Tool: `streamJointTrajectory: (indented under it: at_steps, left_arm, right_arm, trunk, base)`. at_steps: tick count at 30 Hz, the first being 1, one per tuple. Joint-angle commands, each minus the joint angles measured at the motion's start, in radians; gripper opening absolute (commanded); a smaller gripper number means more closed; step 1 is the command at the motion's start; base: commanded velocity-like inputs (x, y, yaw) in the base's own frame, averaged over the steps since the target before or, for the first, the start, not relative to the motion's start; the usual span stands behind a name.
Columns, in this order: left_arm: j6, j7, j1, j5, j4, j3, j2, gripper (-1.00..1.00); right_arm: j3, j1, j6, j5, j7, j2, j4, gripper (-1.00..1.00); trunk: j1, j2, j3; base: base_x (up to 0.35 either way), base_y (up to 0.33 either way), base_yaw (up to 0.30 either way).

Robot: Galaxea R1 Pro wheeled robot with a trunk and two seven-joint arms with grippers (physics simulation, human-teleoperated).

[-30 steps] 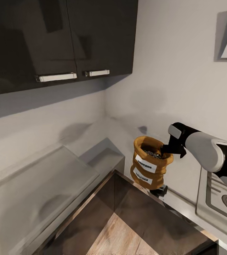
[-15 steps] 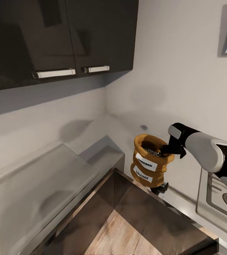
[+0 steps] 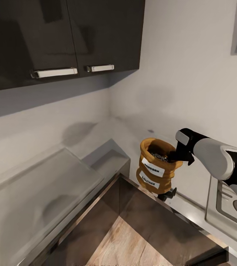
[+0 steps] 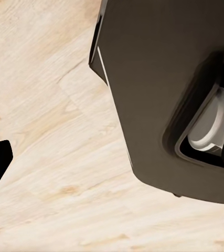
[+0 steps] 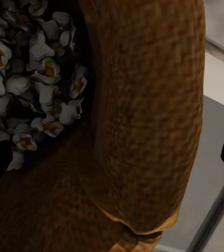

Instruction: In the kitchen, take the popcorn bag from the countertop, put it into the microwave, and heat it until the popcorn is cooked so the cooked popcorn ends up inside the bag.

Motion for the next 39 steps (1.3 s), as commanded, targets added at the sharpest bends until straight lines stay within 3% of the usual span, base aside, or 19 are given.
streamJointTrajectory:
  at_steps: [1, 6, 7, 22, 32, 36, 39]
  left_arm:
    - [-0.001, 0.0, 0.0, 0.001, -0.001, 0.002, 0.0, 1.0]
    - [-0.001, 0.0, 0.0, 0.001, -0.001, 0.002, 0.0, 1.0]
    - [-0.001, 0.0, 0.0, 0.001, -0.001, 0.002, 0.0, 1.0]
    - [-0.001, 0.0, 0.0, 0.001, -0.001, 0.002, 0.0, 1.0]
    - [-0.001, 0.0, 0.0, 0.001, -0.001, 0.002, 0.0, 1.0]
    - [-0.001, 0.0, 0.0, 0.001, -0.001, 0.002, 0.0, 1.0]
    - [-0.001, 0.0, 0.0, 0.001, -0.001, 0.002, 0.0, 1.0]
  right_arm:
    - [-0.004, -0.001, -0.002, -0.009, -0.01, 0.0, 0.002, 1.0]
    - [-0.004, -0.002, -0.002, -0.009, -0.011, 0.0, 0.002, 1.0]
    - [-0.004, -0.002, -0.002, -0.009, -0.011, 0.0, 0.002, -1.0]
    - [-0.004, -0.002, -0.002, -0.009, -0.011, 0.0, 0.002, -1.0]
    - [-0.008, -0.002, 0.0, -0.009, -0.014, 0.0, 0.001, -1.0]
    - [-0.081, -0.003, 0.001, -0.009, -0.015, -0.003, 0.001, -1.0]
    - [-0.109, -0.003, 0.002, -0.009, -0.016, -0.005, 0.0, -1.0]
  trunk:
    - [0.001, -0.002, -0.002]
    - [0.001, -0.002, -0.002]
    - [0.001, -0.002, -0.002]
    - [0.001, -0.002, -0.002]
    - [0.001, -0.002, 0.013]
    - [0.001, -0.002, 0.019]
    - [0.001, -0.002, 0.024]
  base:
    - [0.0, 0.0, 0.0]
    - [0.0, 0.0, 0.0]
    - [0.0, 0.0, 0.0]
    - [0.0, 0.0, 0.0]
    - [0.0, 0.0, 0.0]
    - [0.0, 0.0, 0.0]
    - [0.0, 0.0, 0.0]
